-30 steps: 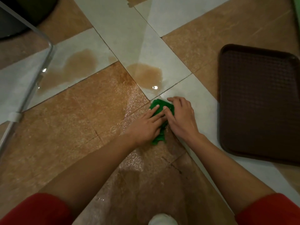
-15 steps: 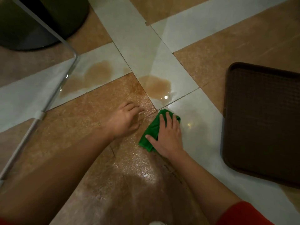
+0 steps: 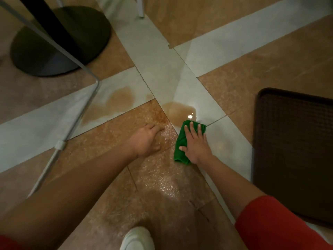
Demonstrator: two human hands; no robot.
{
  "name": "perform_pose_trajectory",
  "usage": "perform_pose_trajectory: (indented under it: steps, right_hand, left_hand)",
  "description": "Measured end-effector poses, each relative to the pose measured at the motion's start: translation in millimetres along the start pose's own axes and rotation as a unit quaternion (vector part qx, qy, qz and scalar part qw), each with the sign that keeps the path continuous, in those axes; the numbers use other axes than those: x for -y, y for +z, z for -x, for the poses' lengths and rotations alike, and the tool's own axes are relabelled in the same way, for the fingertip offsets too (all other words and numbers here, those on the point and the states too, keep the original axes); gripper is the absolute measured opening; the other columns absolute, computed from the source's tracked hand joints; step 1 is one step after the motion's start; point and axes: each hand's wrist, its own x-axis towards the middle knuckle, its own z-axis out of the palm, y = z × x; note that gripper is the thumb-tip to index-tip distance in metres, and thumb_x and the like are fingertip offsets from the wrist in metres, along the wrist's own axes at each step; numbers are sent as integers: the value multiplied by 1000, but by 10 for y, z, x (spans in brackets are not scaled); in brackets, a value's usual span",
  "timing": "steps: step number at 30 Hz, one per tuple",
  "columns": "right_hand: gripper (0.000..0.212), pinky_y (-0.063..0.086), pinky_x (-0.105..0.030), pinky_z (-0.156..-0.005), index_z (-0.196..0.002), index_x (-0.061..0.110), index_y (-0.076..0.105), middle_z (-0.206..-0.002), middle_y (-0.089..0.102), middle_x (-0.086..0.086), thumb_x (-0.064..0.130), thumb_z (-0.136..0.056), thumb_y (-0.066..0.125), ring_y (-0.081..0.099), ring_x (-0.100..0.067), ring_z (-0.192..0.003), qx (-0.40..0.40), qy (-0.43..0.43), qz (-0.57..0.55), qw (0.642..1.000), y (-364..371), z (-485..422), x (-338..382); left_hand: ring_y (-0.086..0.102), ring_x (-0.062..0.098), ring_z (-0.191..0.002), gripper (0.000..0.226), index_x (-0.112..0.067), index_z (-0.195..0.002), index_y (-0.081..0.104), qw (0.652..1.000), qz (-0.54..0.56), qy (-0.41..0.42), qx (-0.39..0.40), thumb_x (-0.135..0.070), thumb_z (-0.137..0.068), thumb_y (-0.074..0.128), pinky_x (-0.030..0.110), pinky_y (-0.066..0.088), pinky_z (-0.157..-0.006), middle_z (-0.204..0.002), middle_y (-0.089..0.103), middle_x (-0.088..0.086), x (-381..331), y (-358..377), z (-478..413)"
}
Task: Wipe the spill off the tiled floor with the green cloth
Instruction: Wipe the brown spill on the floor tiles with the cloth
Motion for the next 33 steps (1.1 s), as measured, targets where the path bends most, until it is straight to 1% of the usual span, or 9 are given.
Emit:
perform_pose_trajectory:
  steps: [3, 7, 11, 14, 17, 23, 29, 31, 33]
  right_hand:
    - [82, -9, -43, -114, -149, 16, -12, -156, -19, -7, 38, -95, 47, -20, -30, -142, -28, 15, -17, 999, 20, -59, -26]
    - [72, -3, -42, -119, -150, 17, -4, -157, -13, -3, 26, -97, 45, -18, -25, -143, -68, 24, -93, 993, 198, 40, 19]
    - [67, -2, -40, -119, -150, 20, -1, -157, -12, 1, 22, -99, 42, -18, -21, -143, -70, 31, -103, 992, 264, 140, -10]
    - [67, -2, -37, -119, -150, 20, -3, -158, -12, 1, 21, -99, 41, -17, -22, -144, -55, 42, -82, 994, 204, 191, -35]
    - [70, -2, -36, -117, -150, 17, -6, -157, -14, -3, 20, -99, 42, -16, -26, -144, -37, 51, -59, 996, 107, 123, -60]
    - [73, 3, -39, -117, -150, 14, -5, -158, -12, -7, 17, -97, 46, -12, -31, -144, -27, 85, -61, 994, -237, -239, -191]
    - [67, 0, -39, -118, -150, 14, -3, -158, -13, -6, 21, -99, 41, -16, -28, -144, -58, 52, -74, 994, -130, -214, -258]
    - [68, -3, -37, -117, -150, 15, -3, -158, -13, -5, 22, -99, 40, -17, -28, -144, -65, 41, -62, 995, -84, -194, -273]
    - [68, -5, -37, -116, -150, 15, -4, -158, -14, -4, 21, -99, 40, -18, -28, -143, -70, 38, -56, 995, -105, -264, -295]
  left_hand:
    - [40, 23, -125, 63, -21, -142, 30, 1000, 15, 4, -1, -30, -87, 59, 32, 36, -102, -139, 42, 6, -23, 90, -120]
    - [40, 24, -125, 62, -18, -141, 32, 999, 46, -8, 5, -26, -86, 60, 31, 35, -101, -140, 40, 8, 58, 282, -215]
    - [48, 22, -116, 49, -15, -134, 44, 993, 95, 13, -70, -22, -88, 57, 25, 35, -92, -130, 52, 9, 77, 342, -276]
    - [51, 22, -110, 41, -13, -128, 52, 986, 128, 31, -106, -18, -88, 57, 18, 29, -84, -120, 59, 9, 4, 319, -299]
    - [45, 22, -114, 41, -16, -128, 52, 984, 122, 41, -123, -22, -88, 56, 25, 33, -90, -122, 59, 6, -3, 303, -380]
    - [40, 19, -115, 42, -20, -130, 50, 986, 101, 55, -117, -25, -89, 54, 25, 31, -88, -123, 57, 3, 8, 274, -431]
    - [50, 20, -113, 39, -17, -125, 55, 983, 133, 35, -119, -24, -87, 56, 34, 36, -101, -122, 59, 5, 161, 291, -540]
    - [52, 22, -110, 40, -18, -125, 55, 983, 141, 17, -113, -28, -86, 55, 41, 43, -96, -119, 60, 5, 194, 305, -557]
    - [52, 21, -109, 41, -18, -126, 53, 985, 135, 20, -106, -25, -86, 56, 40, 44, -94, -119, 59, 5, 168, 301, -579]
